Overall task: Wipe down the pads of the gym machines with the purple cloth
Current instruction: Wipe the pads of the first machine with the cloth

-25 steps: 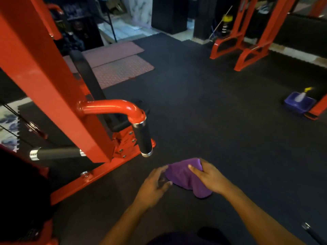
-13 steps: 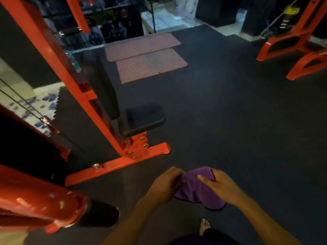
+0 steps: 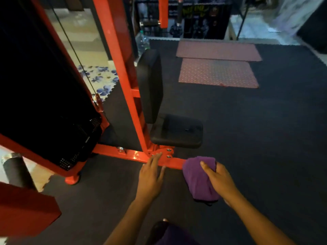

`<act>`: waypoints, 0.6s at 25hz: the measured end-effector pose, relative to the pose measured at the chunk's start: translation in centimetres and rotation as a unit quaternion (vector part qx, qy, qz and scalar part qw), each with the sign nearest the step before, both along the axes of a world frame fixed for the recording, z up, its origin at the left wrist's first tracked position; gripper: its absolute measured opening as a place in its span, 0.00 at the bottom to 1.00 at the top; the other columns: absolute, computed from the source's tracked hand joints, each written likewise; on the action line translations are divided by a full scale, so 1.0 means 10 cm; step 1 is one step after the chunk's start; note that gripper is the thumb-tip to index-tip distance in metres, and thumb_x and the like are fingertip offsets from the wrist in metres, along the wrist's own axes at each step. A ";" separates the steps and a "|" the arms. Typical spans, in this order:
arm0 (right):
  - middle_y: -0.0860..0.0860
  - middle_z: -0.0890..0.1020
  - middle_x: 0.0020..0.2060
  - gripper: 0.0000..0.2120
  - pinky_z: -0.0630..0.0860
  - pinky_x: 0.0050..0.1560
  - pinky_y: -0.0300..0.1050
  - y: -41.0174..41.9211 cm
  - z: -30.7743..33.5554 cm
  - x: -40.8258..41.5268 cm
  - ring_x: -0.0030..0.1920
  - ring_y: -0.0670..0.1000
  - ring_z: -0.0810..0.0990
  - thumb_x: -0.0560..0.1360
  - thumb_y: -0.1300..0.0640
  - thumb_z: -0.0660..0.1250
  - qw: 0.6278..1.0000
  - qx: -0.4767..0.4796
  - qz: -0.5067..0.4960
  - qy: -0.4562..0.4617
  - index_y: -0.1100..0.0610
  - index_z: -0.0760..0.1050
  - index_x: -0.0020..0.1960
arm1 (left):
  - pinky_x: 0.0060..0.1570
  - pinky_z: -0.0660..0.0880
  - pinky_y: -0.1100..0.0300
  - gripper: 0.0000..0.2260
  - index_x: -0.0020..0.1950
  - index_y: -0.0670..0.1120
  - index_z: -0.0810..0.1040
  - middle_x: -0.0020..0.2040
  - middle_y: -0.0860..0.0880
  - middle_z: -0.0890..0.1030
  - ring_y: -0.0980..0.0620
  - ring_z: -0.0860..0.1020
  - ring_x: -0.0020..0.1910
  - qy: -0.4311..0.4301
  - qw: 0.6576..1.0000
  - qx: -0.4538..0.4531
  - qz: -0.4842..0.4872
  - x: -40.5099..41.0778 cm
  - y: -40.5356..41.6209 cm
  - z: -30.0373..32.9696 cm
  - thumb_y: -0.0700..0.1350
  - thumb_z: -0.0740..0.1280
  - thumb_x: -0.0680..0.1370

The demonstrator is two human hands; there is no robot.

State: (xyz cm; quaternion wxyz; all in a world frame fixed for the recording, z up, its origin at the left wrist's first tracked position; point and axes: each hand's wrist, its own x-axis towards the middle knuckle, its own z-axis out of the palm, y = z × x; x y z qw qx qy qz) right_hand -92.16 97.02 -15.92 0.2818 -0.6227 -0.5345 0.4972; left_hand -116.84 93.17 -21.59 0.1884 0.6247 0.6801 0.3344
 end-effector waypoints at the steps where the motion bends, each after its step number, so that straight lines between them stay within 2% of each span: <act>1: 0.47 0.82 0.54 0.16 0.74 0.55 0.43 0.17 0.08 -0.03 0.53 0.45 0.79 0.81 0.45 0.65 1.000 0.004 0.014 0.005 0.51 0.78 0.64 | 0.71 0.67 0.52 0.24 0.76 0.46 0.72 0.73 0.46 0.76 0.46 0.74 0.72 -0.002 0.999 0.018 0.026 -0.05 0.15 0.00 0.55 0.59 0.83; 6: 0.41 0.81 0.48 0.05 0.72 0.43 0.31 1.05 0.55 -0.21 0.50 0.40 0.79 0.81 0.47 0.64 0.998 0.041 0.038 0.033 0.45 0.77 0.53 | 0.76 0.60 0.54 0.26 0.79 0.48 0.69 0.78 0.49 0.70 0.50 0.66 0.78 -0.025 0.986 0.075 0.146 -0.39 0.80 0.19 0.57 0.58 0.83; 11: 0.40 0.80 0.49 0.10 0.73 0.47 0.32 1.80 0.66 -0.60 0.49 0.37 0.77 0.80 0.47 0.67 0.992 0.099 0.030 0.065 0.49 0.77 0.58 | 0.77 0.64 0.42 0.23 0.80 0.51 0.66 0.79 0.50 0.68 0.52 0.65 0.79 -0.135 0.949 0.080 0.275 -0.47 1.06 0.26 0.52 0.61 0.86; 13: 0.36 0.79 0.48 0.09 0.72 0.48 0.34 2.10 0.76 -0.74 0.49 0.36 0.76 0.79 0.46 0.67 0.990 0.113 0.047 0.076 0.47 0.77 0.57 | 0.77 0.64 0.41 0.24 0.81 0.53 0.65 0.80 0.52 0.67 0.54 0.64 0.79 -0.110 0.945 0.092 0.295 -0.53 1.24 0.29 0.55 0.60 0.85; 15: 0.34 0.77 0.48 0.08 0.72 0.47 0.31 2.44 0.85 -0.88 0.48 0.33 0.76 0.80 0.47 0.66 0.985 0.116 0.085 0.100 0.47 0.76 0.58 | 0.79 0.60 0.43 0.25 0.81 0.57 0.64 0.81 0.54 0.64 0.59 0.59 0.80 -0.050 0.946 0.099 0.305 -0.61 1.50 0.38 0.58 0.57 0.83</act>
